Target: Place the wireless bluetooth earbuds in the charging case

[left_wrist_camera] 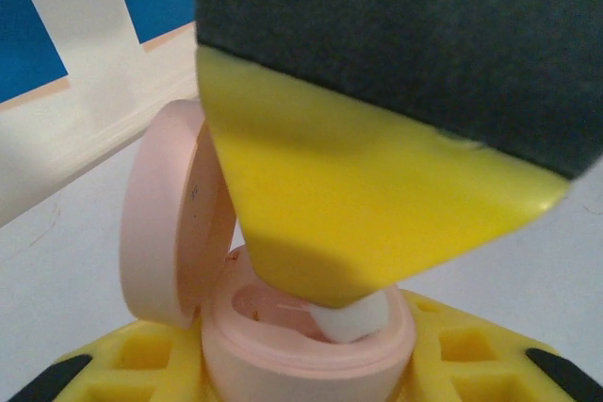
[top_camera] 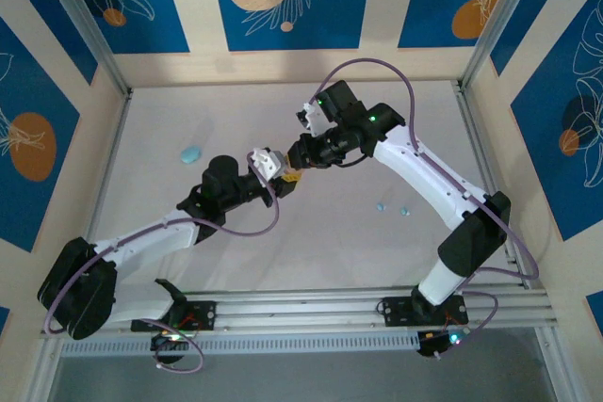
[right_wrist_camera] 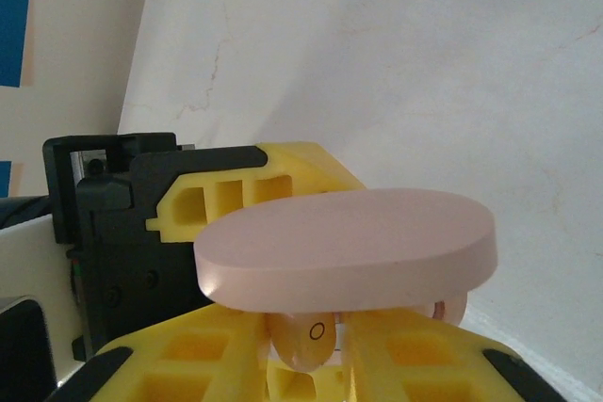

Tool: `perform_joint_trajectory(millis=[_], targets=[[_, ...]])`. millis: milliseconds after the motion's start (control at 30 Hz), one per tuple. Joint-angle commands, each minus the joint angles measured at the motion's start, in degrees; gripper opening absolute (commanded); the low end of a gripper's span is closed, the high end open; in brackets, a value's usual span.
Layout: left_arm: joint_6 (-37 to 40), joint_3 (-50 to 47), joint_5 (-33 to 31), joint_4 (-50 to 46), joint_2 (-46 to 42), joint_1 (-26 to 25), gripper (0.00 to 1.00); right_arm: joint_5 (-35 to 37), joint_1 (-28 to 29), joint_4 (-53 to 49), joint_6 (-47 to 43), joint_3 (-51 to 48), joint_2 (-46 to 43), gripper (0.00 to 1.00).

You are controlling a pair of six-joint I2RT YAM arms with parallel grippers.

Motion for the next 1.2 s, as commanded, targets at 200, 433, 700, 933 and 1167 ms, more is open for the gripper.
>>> perform_joint_trajectory(millis=[200, 433, 700, 933, 1167], targets=[[-1.09, 1.84, 0.94, 4.24, -0.38, -0.65, 0.37, -3.79, -0.1, -0.88, -0.68, 1.42, 0.24, 0.3], [-1.75, 1.67, 0.99, 5.26, -0.6, -0.67, 0.37, -0.16, 0.05, -1.92, -0.3, 1.57, 0.09, 0.28], [-4.19, 0.78, 1.67, 9.01, -0.47, -0.68, 0.37, -4.73, 0.0, -0.31, -0.02, 1.73, -0.35, 0.28], [-5.29, 0.61, 3.26, 11.66, -0.12, -0.65, 0.37, 1.57, 0.52, -1.96, 0.4, 3.26, -0.76, 0.26], [-6.56, 0.36, 4.28, 15.04, 1.04, -0.7, 0.37, -0.46, 1.14, -0.73, 1.62, 3.93, -0.31, 0.26]])
